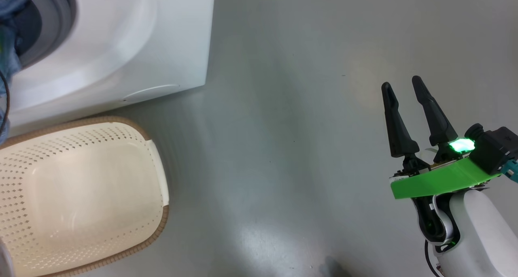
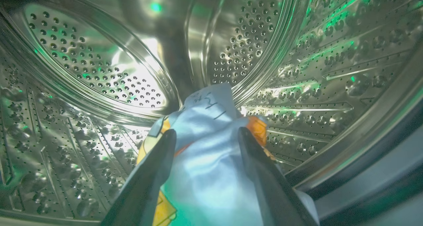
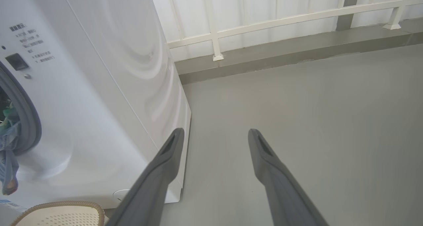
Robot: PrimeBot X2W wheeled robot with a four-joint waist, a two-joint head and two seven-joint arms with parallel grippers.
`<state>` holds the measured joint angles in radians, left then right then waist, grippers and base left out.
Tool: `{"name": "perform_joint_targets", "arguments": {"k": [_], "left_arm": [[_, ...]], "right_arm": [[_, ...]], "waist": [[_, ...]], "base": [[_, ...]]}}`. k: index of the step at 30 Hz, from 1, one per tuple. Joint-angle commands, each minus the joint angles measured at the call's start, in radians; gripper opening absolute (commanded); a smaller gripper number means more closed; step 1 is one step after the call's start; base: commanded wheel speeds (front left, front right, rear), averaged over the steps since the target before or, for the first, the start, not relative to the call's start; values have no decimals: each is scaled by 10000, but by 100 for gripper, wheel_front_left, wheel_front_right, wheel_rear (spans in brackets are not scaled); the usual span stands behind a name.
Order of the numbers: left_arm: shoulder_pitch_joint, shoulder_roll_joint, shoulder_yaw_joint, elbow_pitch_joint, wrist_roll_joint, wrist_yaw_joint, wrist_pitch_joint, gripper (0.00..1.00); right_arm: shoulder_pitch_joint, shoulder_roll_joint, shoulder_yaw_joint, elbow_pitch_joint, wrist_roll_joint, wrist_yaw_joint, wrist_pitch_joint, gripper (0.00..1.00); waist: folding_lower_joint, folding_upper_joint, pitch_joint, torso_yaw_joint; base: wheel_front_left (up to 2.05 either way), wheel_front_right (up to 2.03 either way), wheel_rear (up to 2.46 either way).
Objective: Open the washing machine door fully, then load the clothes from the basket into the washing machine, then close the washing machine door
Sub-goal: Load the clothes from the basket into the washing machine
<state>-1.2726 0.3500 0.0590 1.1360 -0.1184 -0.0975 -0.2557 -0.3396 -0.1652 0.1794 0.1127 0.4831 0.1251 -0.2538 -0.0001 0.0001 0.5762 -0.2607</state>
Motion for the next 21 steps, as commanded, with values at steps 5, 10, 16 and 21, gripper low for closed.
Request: {"name": "perform_joint_targets", "arguments": {"k": [5,10,16,21], "left_arm": [[-194,404,-37,-448,92,-50,-58,100],[367,272,184,-1244,-80,-4,-59,100],[1676,-95,828,-3015,-359,63,-59,100],[2828,-446,1302,-4306,-298,28,-60,100]], "right_arm": [[170,-179,175,-148,-40,56,-80,100],[195,-196,169,-147,-48,56,-80,100],[214,-284,127,-178,-66,56,-80,100],[207,-391,88,-186,-94,56,-80,100]], "waist": [[1,-1,-161,70],[1,-1,-274,126],[1,-1,-389,253],[1,-1,-585,358]], "base": [[0,0,0],[0,0,0],[0,0,0],[0,0,0]]}}
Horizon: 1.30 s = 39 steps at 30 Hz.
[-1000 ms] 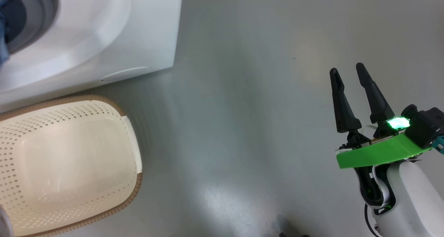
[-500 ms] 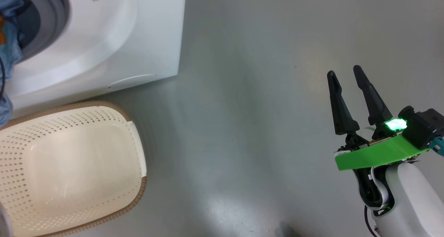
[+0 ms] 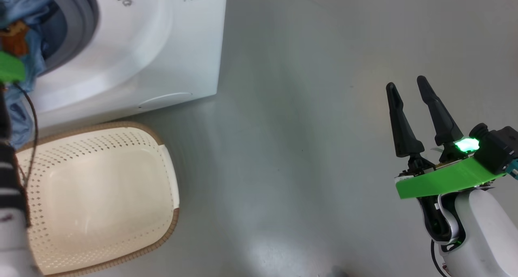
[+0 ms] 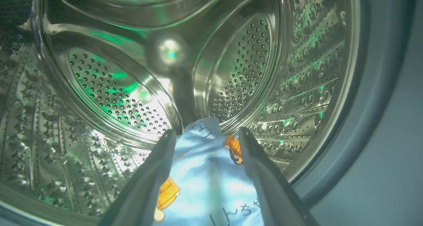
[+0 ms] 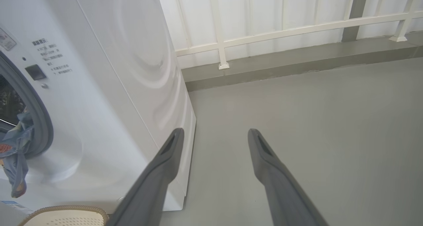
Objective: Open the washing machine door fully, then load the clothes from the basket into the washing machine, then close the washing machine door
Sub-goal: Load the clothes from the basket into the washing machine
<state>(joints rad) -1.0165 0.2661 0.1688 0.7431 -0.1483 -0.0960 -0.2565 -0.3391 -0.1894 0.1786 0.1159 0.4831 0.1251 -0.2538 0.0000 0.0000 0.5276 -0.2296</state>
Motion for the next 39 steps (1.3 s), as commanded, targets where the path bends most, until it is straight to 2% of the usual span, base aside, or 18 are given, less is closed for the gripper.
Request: {"name": "perform_joint_targets", "arguments": {"k": [1,16,30,39], "left_arm": [[495,329,280,-556,30,-7,-52,100],[3647,-759,1235,-2465,344,-257,-53,100],[5779,-1571,1220,-3415,682,-329,-53,100],[7025,-1730,1084,-3745,720,-341,-53,100]], "right_arm": [[215,-169,91,-212,-97,56,-80,100],[524,-450,-1,-16,-109,56,-80,100],[1264,-670,-77,245,-50,56,-80,100],[1873,-755,-104,333,-29,56,-80,100]], "waist": [[0,0,-163,65],[0,0,-1295,500],[0,0,-2817,967],[0,0,-3703,1101]], "base": [[0,0,0],[0,0,0],[0,0,0],[0,0,0]]}}
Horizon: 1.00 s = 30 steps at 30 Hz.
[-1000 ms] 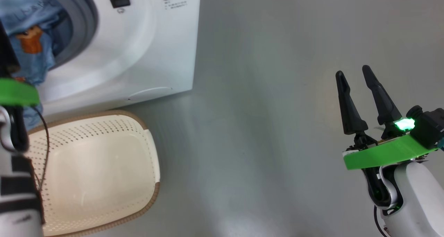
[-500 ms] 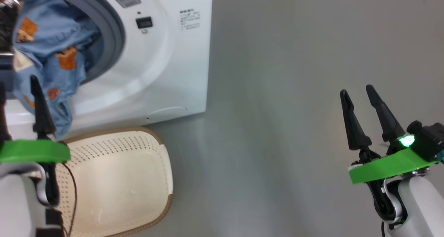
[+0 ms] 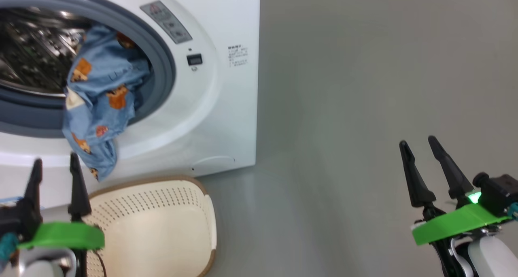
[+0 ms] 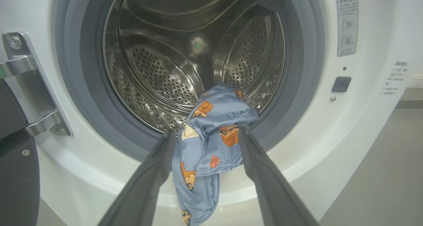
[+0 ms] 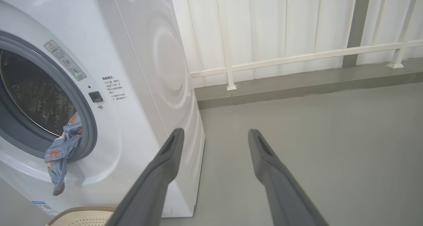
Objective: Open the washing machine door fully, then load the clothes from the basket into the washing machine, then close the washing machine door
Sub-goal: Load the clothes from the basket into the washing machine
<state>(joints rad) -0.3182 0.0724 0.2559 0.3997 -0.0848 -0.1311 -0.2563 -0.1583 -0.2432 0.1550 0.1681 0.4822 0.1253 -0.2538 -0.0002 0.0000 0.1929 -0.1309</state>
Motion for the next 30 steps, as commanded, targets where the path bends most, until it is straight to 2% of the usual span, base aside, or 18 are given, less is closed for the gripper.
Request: {"name": "perform_joint_targets", "arguments": {"k": [1,14,30], "left_arm": [[199,195,210,-368,68,9,-55,100],[2133,-22,135,-1183,-203,5,-55,100],[3066,-109,279,-1982,-220,5,-55,100]], "right_arm": [[145,-240,120,-182,-10,54,-80,100],[1192,-450,-154,-190,64,54,-80,100],[1429,-394,-269,-288,41,54,-80,100]], "waist": [[2,0,-455,125],[2,0,-1543,236],[2,0,-1691,171]], "base": [[0,0,0],[0,0,0],[0,0,0]]}}
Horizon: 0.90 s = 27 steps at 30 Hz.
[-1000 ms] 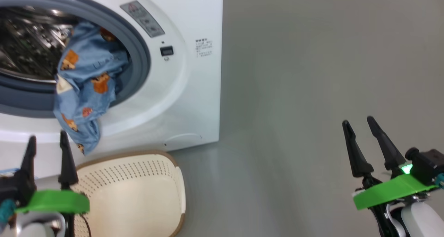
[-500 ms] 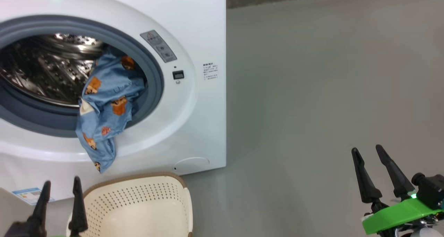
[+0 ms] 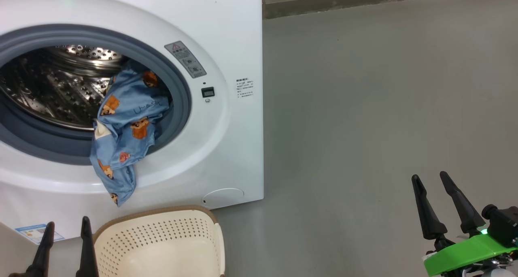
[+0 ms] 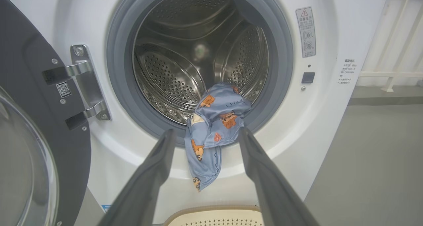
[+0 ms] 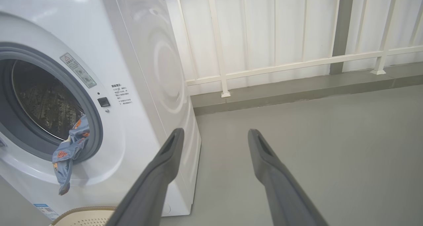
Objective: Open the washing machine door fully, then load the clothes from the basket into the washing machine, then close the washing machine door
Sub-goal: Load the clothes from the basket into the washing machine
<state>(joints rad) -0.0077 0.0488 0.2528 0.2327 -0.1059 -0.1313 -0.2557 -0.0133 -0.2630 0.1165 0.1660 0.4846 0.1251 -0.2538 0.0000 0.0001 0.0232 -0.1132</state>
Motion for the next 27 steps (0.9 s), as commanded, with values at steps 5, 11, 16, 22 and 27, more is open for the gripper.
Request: {"name": "perform_joint_targets", "arguments": {"k": [5,11,16,22,27], "left_arm": [[-57,123,328,-280,-19,6,-61,100],[-123,118,410,-291,-53,6,-61,100],[-381,136,436,-146,-108,6,-61,100],[-970,296,426,367,-328,6,-61,100],[-1756,511,306,1049,-357,6,-61,100]], "right_arm": [[-27,-147,164,-292,17,56,-80,100],[-163,-75,193,-317,21,56,-80,100],[-354,35,188,-359,7,56,-80,100],[-713,178,189,-374,8,56,-80,100],[-1141,318,214,-428,-10,56,-80,100]], "waist": [[0,-1,81,-56],[0,-1,322,-135],[0,-1,670,-147],[0,-1,1328,-149],[0,-1,2057,-137]], "base": [[0,0,0],[0,0,0],[0,0,0],[0,0,0],[0,0,0]]}}
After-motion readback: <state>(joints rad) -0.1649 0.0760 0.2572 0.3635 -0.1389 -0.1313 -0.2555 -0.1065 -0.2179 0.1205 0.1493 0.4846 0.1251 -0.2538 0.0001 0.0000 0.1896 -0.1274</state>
